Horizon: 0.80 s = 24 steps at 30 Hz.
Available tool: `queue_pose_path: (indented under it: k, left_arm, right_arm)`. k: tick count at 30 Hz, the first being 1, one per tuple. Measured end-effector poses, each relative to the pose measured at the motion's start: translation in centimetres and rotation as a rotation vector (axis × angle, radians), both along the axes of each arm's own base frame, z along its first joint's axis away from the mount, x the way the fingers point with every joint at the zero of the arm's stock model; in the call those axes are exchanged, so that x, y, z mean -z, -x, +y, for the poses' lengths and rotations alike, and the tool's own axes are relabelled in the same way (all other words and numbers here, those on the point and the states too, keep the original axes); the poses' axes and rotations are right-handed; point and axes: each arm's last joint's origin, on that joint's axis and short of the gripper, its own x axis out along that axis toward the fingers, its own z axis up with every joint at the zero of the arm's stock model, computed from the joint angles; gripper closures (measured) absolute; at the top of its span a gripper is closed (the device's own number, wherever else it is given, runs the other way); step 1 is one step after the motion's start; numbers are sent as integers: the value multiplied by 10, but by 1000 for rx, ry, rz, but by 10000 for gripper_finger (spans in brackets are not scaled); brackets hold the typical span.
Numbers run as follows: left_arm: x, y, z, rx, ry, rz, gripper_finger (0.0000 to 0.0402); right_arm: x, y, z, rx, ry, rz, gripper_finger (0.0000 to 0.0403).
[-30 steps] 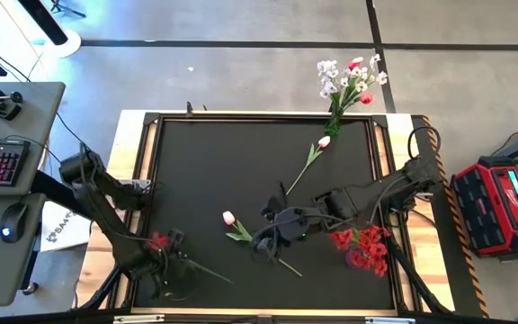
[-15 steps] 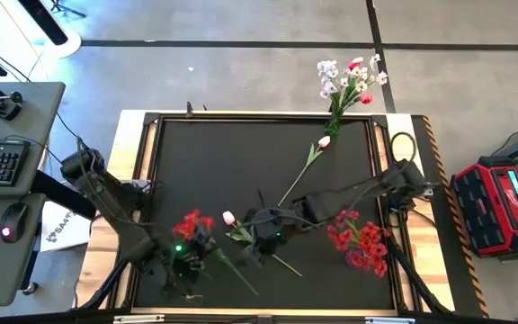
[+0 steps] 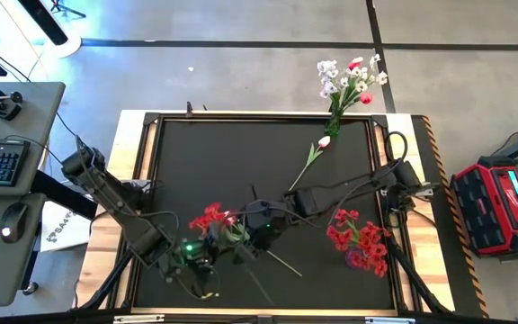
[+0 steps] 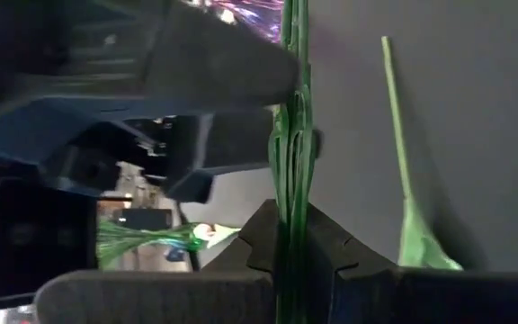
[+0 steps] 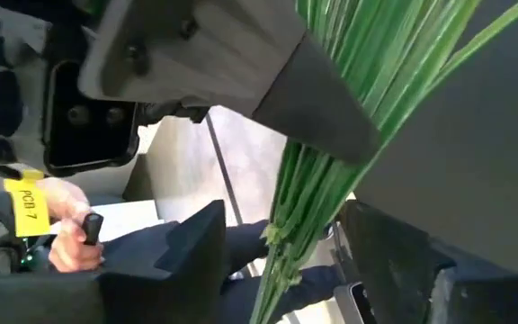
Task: Sort flowers into vase by color
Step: Put the red flowers into the violet vase
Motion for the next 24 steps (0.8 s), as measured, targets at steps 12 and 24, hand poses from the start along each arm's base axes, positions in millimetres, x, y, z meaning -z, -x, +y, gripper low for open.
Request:
queue_pose_path:
  k: [12, 24]
  left_arm:
    - [-5, -3, -3, 15, -8, -45, 391]
    - [-16, -3, 0, -128, 324, -181, 298]
  right_arm:
    - [1, -2, -10, 8, -3, 10, 359]
    - [-8, 13, -21, 98, 135, 67, 398]
